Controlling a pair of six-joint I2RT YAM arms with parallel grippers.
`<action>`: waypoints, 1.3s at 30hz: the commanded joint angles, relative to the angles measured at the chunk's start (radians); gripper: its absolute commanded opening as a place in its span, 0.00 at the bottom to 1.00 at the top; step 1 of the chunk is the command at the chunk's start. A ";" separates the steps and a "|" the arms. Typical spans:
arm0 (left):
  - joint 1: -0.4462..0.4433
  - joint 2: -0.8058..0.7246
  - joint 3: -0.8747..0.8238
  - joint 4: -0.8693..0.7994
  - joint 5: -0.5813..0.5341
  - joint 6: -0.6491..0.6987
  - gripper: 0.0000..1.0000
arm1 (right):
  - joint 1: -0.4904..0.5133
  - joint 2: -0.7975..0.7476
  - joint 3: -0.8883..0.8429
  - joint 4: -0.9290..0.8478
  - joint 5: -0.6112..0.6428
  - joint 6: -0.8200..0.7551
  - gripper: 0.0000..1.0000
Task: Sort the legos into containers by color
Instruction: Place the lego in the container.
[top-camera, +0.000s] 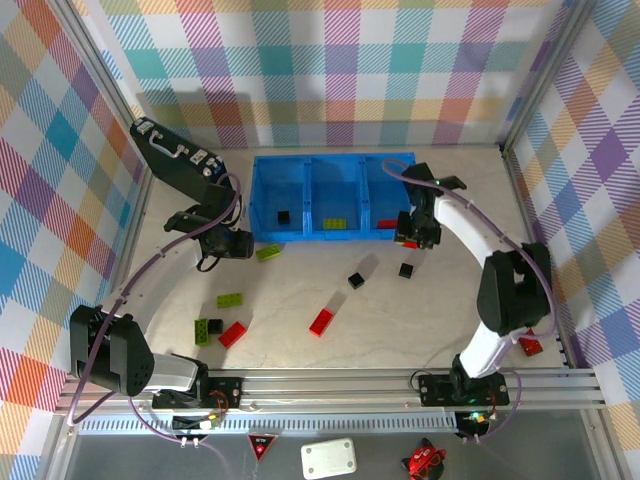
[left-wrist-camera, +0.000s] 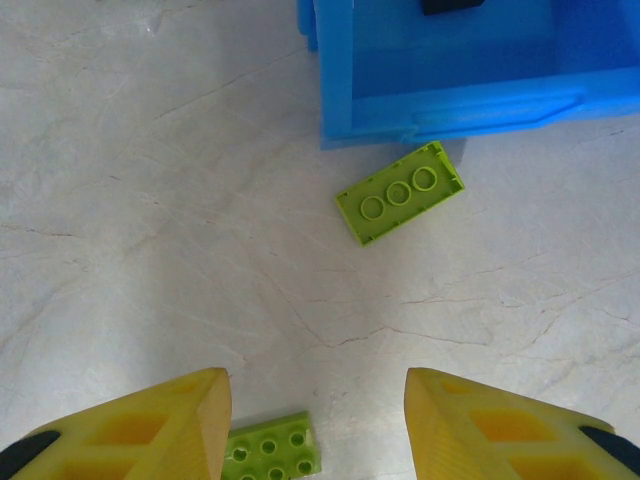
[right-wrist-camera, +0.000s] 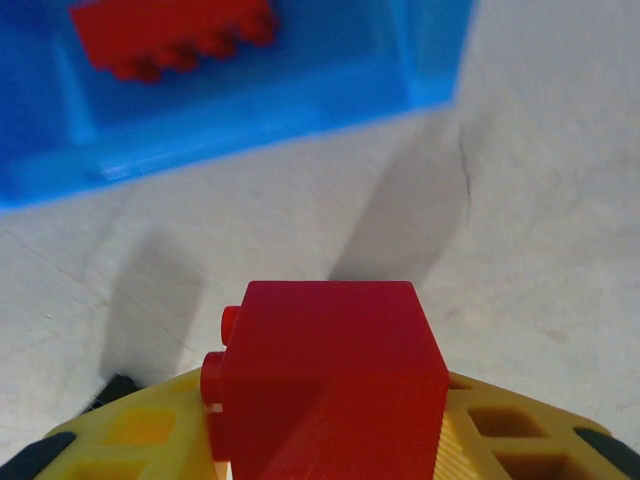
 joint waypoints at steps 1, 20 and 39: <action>0.012 -0.016 -0.010 0.002 0.005 0.015 0.49 | -0.005 0.075 0.112 -0.081 -0.013 -0.074 0.34; 0.012 0.003 -0.006 0.002 0.027 0.028 0.49 | -0.007 0.552 0.695 -0.172 -0.002 -0.244 0.40; 0.012 0.042 0.005 -0.005 0.018 0.030 0.50 | -0.011 0.765 0.882 -0.200 -0.072 -0.327 0.47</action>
